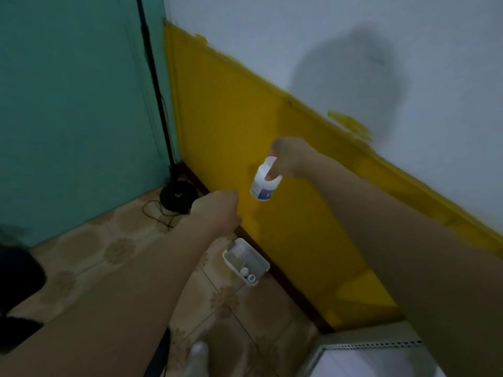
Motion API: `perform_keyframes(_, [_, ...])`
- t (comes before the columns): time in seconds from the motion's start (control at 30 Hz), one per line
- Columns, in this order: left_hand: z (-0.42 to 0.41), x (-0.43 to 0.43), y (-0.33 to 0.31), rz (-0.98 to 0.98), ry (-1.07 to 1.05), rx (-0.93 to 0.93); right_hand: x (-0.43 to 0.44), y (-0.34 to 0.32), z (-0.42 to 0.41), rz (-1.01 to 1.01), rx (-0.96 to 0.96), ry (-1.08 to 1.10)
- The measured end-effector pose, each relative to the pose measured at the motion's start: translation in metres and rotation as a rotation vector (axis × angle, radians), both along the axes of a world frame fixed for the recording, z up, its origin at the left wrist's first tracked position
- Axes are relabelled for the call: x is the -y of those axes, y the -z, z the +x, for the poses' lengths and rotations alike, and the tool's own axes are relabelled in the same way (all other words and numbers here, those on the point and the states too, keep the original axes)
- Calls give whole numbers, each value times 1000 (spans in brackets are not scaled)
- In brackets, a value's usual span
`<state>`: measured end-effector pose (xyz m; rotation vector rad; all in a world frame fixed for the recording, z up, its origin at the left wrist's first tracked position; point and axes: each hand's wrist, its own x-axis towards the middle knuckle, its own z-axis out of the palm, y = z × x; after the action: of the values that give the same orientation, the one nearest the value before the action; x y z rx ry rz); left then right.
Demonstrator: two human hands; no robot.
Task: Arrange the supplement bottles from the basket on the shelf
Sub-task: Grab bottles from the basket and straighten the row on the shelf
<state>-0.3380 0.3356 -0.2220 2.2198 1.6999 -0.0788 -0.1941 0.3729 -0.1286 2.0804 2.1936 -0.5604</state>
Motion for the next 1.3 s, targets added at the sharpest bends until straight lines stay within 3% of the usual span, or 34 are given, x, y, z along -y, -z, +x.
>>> perform_keyframes(0.2, [17, -83, 93, -13, 138, -36, -82, 113, 37, -144, -83, 200])
perform_keyframes(0.33, [27, -121, 175, -114, 136, -18, -120, 221, 41, -176, -159, 274])
perform_keyframes(0.6, [29, -151, 400, -309, 101, -60, -159, 501, 41, -277, -68, 171])
perform_keyframes(0.9, [20, -160, 625, -271, 89, -78, -172, 765, 38, -306, -6, 84])
perform_keyframes(1.13, [25, -160, 739, -317, 121, -141, -162, 888, 32, -345, -12, 49])
perform_keyframes(1.3, [30, -155, 754, -324, 143, -145, -146, 907, 32, -313, 13, 3])
